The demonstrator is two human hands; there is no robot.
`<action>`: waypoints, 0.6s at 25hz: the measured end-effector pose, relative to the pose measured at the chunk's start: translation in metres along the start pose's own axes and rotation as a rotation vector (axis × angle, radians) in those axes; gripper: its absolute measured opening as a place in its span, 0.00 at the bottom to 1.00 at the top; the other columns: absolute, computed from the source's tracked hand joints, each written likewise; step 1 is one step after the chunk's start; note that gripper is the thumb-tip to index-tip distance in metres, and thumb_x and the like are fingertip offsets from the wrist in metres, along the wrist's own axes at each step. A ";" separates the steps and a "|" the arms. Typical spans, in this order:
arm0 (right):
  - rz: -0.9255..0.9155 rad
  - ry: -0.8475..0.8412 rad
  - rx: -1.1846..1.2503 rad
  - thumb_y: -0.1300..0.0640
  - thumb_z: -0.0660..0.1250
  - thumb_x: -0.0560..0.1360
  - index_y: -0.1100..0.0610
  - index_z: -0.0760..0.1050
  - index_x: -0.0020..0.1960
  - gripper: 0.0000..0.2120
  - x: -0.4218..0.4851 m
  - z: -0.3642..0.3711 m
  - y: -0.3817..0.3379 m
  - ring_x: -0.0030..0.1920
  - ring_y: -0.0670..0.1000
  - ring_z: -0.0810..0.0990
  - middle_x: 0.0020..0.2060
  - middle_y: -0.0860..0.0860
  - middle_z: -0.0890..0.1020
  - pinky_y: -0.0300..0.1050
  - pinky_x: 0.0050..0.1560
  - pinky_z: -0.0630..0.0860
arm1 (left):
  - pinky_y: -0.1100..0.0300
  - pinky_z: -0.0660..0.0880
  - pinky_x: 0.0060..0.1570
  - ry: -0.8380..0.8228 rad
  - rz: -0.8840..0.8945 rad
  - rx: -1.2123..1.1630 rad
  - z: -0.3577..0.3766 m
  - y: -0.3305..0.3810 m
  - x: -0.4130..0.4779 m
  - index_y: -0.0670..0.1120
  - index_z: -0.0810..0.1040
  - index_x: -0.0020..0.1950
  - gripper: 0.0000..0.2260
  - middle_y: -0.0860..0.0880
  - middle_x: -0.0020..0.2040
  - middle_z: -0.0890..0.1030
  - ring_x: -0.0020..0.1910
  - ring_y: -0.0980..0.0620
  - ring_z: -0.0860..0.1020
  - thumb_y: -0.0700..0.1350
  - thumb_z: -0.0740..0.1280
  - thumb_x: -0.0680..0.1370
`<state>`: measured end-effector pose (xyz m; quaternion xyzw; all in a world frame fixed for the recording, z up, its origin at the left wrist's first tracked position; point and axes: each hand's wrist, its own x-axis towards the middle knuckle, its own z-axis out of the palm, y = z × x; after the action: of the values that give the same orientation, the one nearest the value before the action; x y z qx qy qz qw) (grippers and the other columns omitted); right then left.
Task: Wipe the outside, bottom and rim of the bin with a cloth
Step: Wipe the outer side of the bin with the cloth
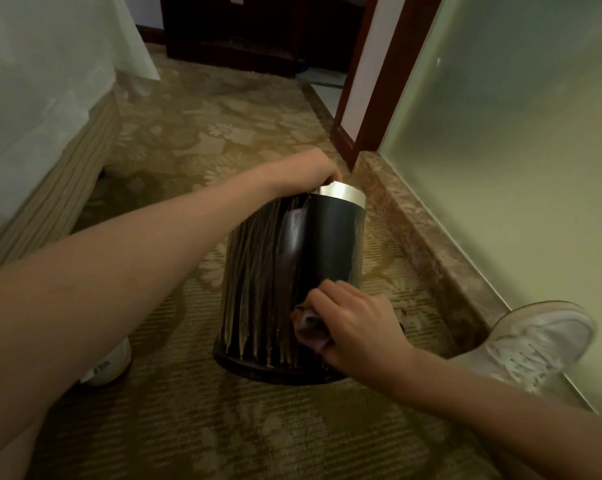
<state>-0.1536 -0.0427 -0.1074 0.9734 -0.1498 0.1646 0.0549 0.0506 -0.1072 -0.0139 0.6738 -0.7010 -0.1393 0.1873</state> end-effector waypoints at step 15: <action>0.144 0.089 0.078 0.51 0.68 0.71 0.52 0.70 0.43 0.08 0.009 0.003 0.012 0.36 0.51 0.74 0.39 0.47 0.69 0.41 0.32 0.61 | 0.59 0.69 0.40 -0.154 -0.238 -0.033 -0.006 0.003 0.009 0.38 0.76 0.61 0.17 0.40 0.58 0.78 0.48 0.48 0.73 0.37 0.53 0.78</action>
<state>-0.1483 -0.0568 -0.1063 0.9532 -0.2104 0.2169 0.0115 0.0501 -0.1160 -0.0068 0.7363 -0.6261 -0.2235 0.1263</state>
